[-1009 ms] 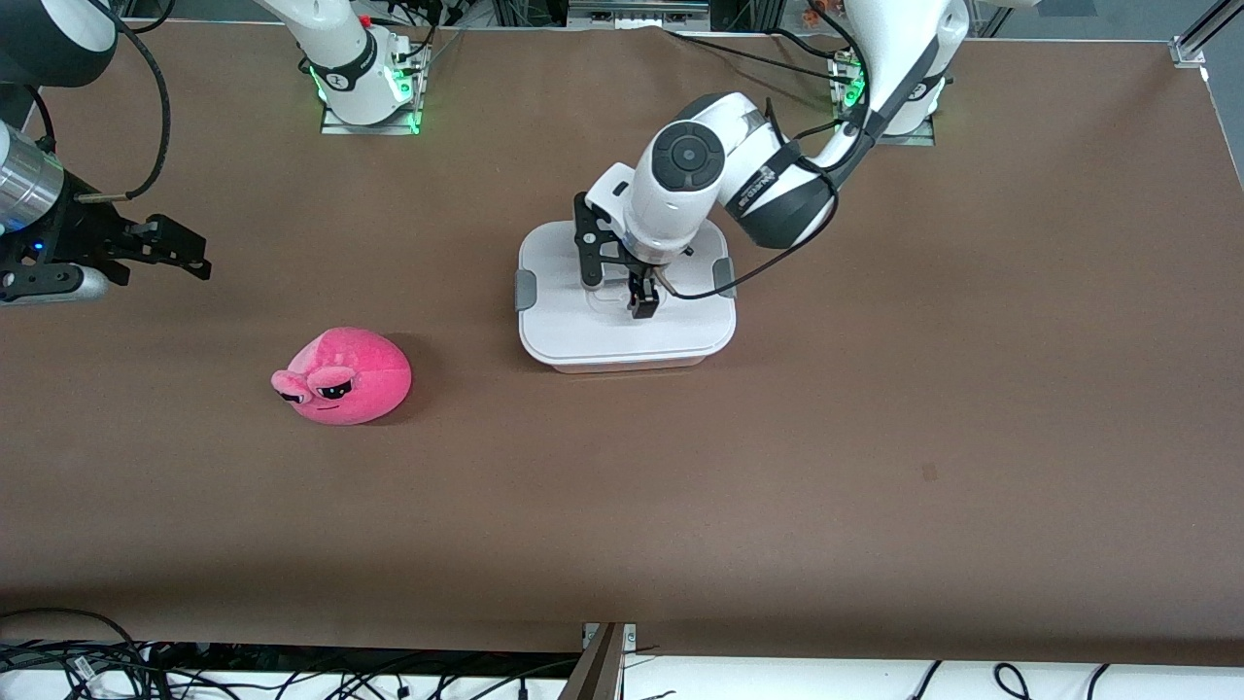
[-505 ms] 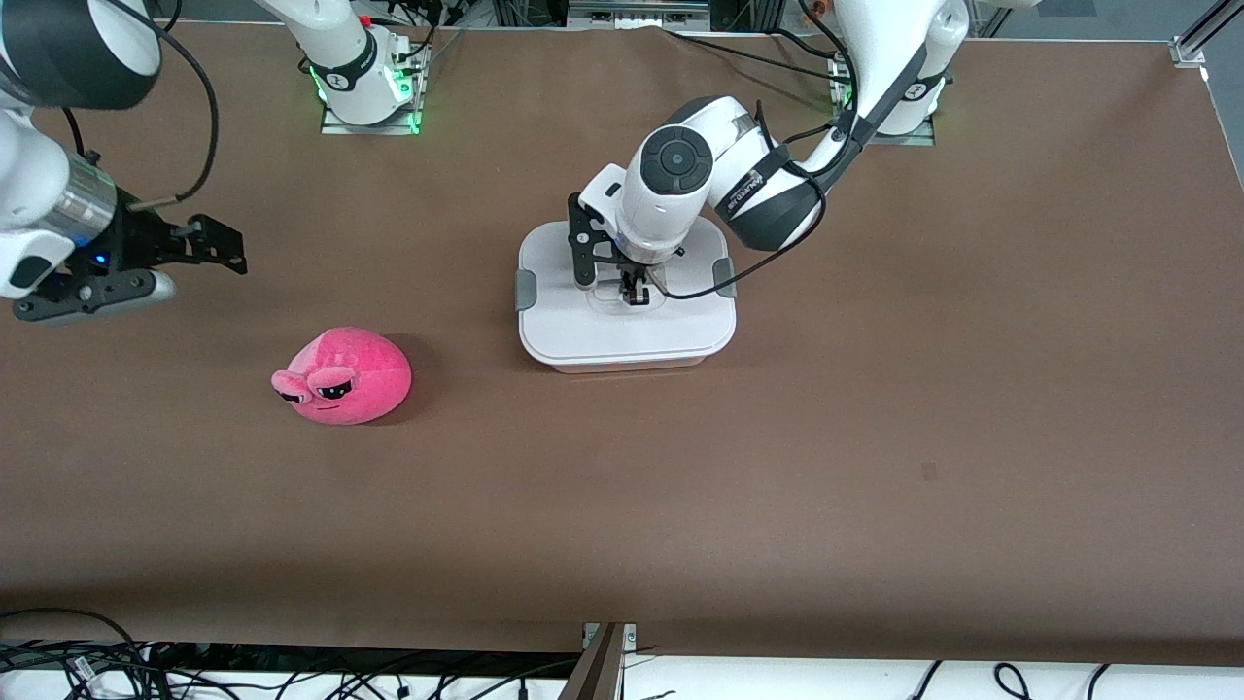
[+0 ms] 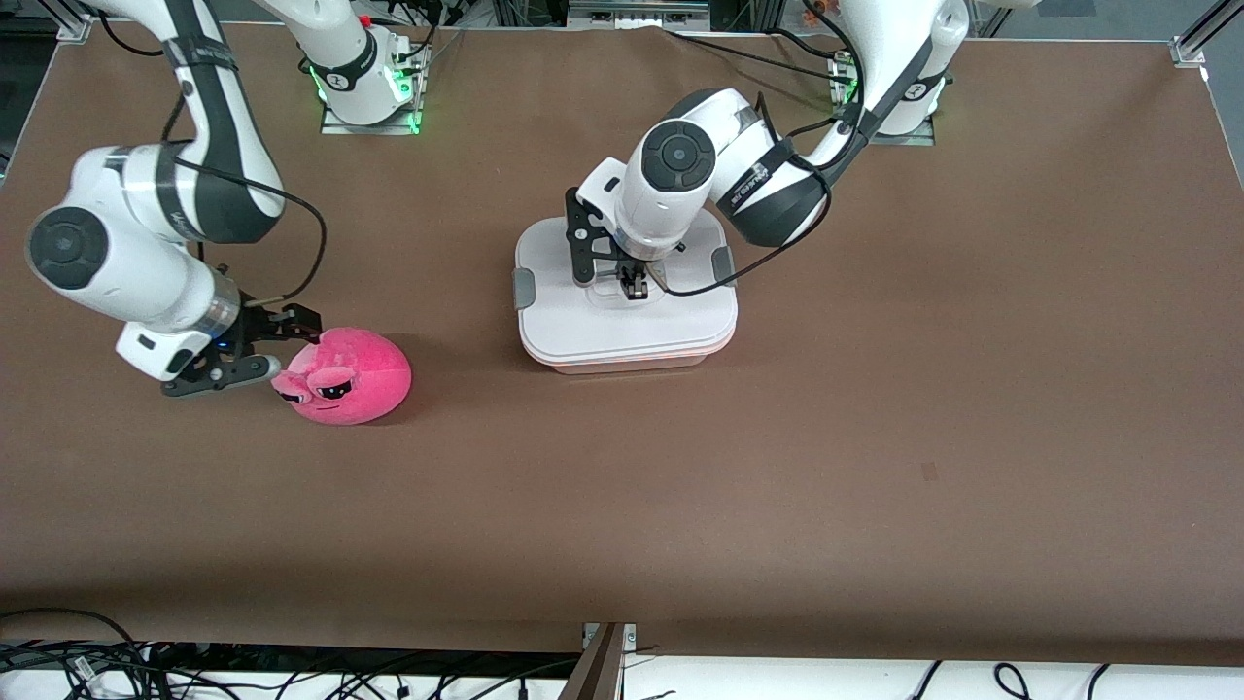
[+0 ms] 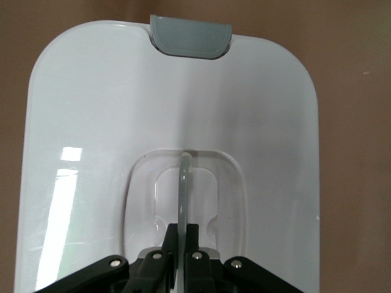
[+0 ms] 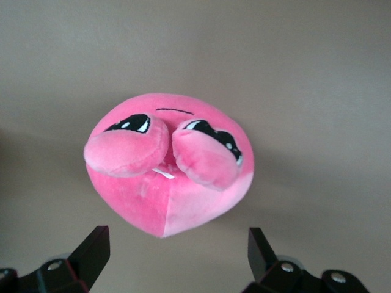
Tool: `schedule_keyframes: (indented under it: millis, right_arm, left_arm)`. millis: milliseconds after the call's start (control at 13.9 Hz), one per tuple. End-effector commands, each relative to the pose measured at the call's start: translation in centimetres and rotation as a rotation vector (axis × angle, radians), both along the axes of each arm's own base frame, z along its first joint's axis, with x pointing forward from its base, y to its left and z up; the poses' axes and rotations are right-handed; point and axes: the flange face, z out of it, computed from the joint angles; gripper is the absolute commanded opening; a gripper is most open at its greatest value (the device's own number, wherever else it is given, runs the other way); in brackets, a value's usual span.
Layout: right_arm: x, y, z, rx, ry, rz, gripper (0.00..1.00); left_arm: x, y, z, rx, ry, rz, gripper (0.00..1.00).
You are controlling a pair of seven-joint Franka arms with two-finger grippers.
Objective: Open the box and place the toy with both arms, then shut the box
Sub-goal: 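Lift the lid off with the left gripper while the right gripper reaches the toy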
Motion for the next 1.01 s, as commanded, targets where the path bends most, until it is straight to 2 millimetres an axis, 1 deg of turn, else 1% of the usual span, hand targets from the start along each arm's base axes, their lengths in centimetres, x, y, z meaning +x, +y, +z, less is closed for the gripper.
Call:
schedule_keyframes:
  millis: [0, 72, 144, 216, 288, 360, 432, 505, 577, 721, 793, 865, 937]
  right_arm:
    - [-1.9, 1.0, -2.2, 0.015, -0.032, 0.013, 1.0]
    - [-2.0, 1.4, -3.1, 0.017, -0.043, 0.021, 1.0]
    - [-1.9, 1.5, -3.7, 0.016, -0.047, 0.022, 1.0]
    - [-1.8, 1.6, -4.4, 0.015, -0.049, 0.024, 1.0]
    - [-1.6, 1.8, -5.0, 0.015, -0.06, 0.027, 1.0]
    - [-1.5, 1.8, -5.3, 0.014, -0.063, 0.031, 0.99]
    - [-1.5, 1.6, -5.6, 0.013, -0.06, 0.032, 0.95]
    - [-1.5, 1.7, -5.9, 0.012, -0.057, 0.04, 0.86]
    - [-1.5, 1.7, -6.2, 0.011, -0.053, 0.042, 0.71]
    - [-1.5, 1.7, -6.5, 0.01, -0.048, 0.042, 0.33]
    - [-1.5, 1.7, -6.6, 0.01, -0.05, 0.042, 0.17]
    - [-1.4, 1.7, -6.4, 0.011, -0.054, 0.045, 0.0]
    - [-1.3, 1.7, -6.3, 0.009, -0.059, 0.05, 0.0]
  left_arm:
    - [-1.3, 0.8, 5.9, 0.003, 0.023, 0.0, 0.0]
    - [-1.4, 1.7, 7.9, 0.01, 0.06, 0.015, 0.0]
    - [-1.2, 3.2, 10.1, 0.031, 0.089, 0.026, 0.0]
    - [0.0, 6.1, 11.4, 0.066, 0.124, 0.046, 0.0]
    - [1.6, 9.3, 11.9, 0.099, 0.171, 0.083, 0.0]
    - [2.7, 11.8, 12.8, 0.124, 0.206, 0.105, 0.0]
    - [3.8, 14.6, 13.8, 0.142, 0.243, 0.135, 0.0]
    - [4.8, 17.9, 14.3, 0.173, 0.293, 0.172, 0.0]
    - [5.6, 21.2, 14.5, 0.216, 0.34, 0.212, 0.0]
    - [7.9, 29.6, 14.4, 0.245, 0.409, 0.324, 0.0]
    - [8.7, 32.7, 14.4, 0.266, 0.402, 0.373, 0.0]
    - [9.0, 35.2, 14.8, 0.298, 0.388, 0.411, 0.0]
    - [9.5, 37.6, 15.2, 0.314, 0.361, 0.426, 0.0]
